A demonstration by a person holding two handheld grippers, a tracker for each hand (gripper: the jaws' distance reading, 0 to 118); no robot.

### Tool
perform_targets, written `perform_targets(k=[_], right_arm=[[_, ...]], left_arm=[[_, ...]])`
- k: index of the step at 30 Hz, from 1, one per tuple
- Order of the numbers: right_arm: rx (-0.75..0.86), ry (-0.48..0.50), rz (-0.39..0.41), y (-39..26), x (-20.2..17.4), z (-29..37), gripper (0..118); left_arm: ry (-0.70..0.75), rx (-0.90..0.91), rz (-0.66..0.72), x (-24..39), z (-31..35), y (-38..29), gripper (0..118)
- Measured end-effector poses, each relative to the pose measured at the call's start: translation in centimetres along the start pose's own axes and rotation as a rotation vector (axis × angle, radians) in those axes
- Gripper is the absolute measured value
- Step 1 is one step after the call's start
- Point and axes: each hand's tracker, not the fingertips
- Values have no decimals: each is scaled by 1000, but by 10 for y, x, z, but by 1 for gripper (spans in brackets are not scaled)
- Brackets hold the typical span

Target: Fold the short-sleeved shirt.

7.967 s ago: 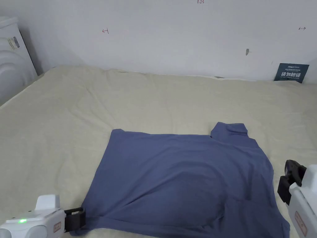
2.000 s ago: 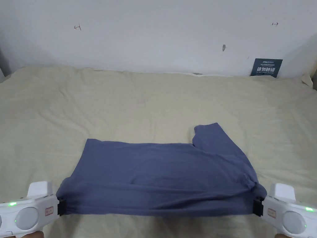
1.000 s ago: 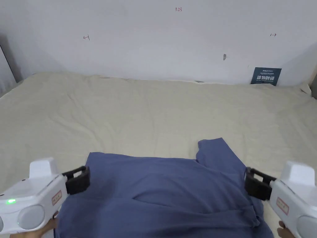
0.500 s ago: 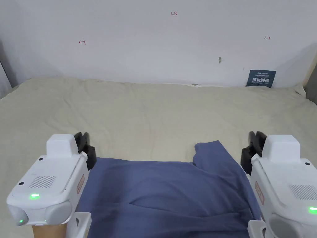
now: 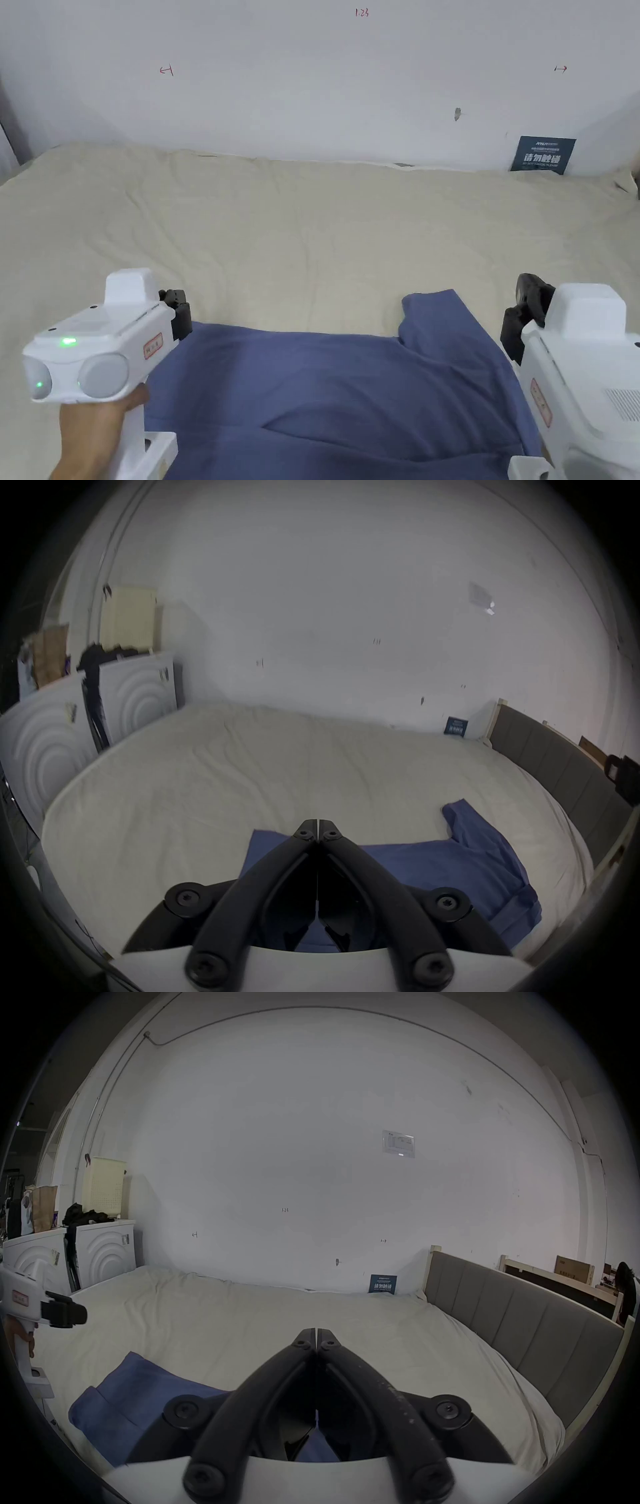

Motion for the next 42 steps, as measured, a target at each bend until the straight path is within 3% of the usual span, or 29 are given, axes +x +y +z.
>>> perform_targets(k=[7, 9, 10, 11, 12, 13, 14, 15, 20, 23, 27, 29, 30, 31, 32, 34, 36, 39, 42], right_arm=[[-55, -5, -7, -3, -13, -42, 1], [-91, -13, -4, -10, -9, -61, 1], [-106, -18, -5, -14, -9, -70, 1], [-119, -21, -9, -18, -9, -77, 1], [-132, -23, -12, -21, -8, -83, 1], [-146, -29, -13, -21, -13, -87, 1], [-160, -33, -15, -24, -14, -93, 1], [-172, -36, -18, -27, -14, -98, 1], [-231, -51, -34, -43, -10, -121, 1], [-263, -56, -56, -53, -3, -133, 1], [-336, -40, -132, -69, 17, -152, 2], [-373, -36, -151, -79, 33, -168, 2], [-387, -36, -171, -82, 38, -175, 2], [-403, -43, -184, -86, 45, -184, 3], [-446, -40, -196, -87, 50, -194, 7], [-512, -15, -190, -93, 59, -216, 37], [-560, -11, -244, -103, 70, -238, 70], [-685, 13, -257, -122, 80, -276, 100], [-782, 13, -276, -140, 76, -301, 101]], left_arm=[[37, -166, 1, -37, -107, 17, 1], [73, -174, -19, -45, -134, 16, 7], [77, -202, -12, -50, -148, 16, 18], [77, -236, 12, -55, -160, 16, 36], [72, -265, 25, -60, -171, 14, 71], [61, -313, 29, -64, -185, 11, 93], [67, -359, 37, -66, -199, 7, 108], [93, -390, 26, -69, -205, 5, 110], [121, -467, 3, -71, -239, -19, 99], [108, -504, -17, -67, -248, -34, 58], [124, -459, -58, -53, -243, -44, 47], [69, -450, -52, -49, -242, -43, 13], [87, -453, -56, -46, -241, -43, 2], [89, -451, -65, -45, -240, -41, 2], [85, -435, -71, -44, -235, -39, 2], [66, -380, -78, -42, -223, -32, 2], [52, -357, -66, -41, -209, -24, 2], [11, -323, -53, -40, -190, -12, 2], [-7, -307, -59, -40, -179, -4, 2]])
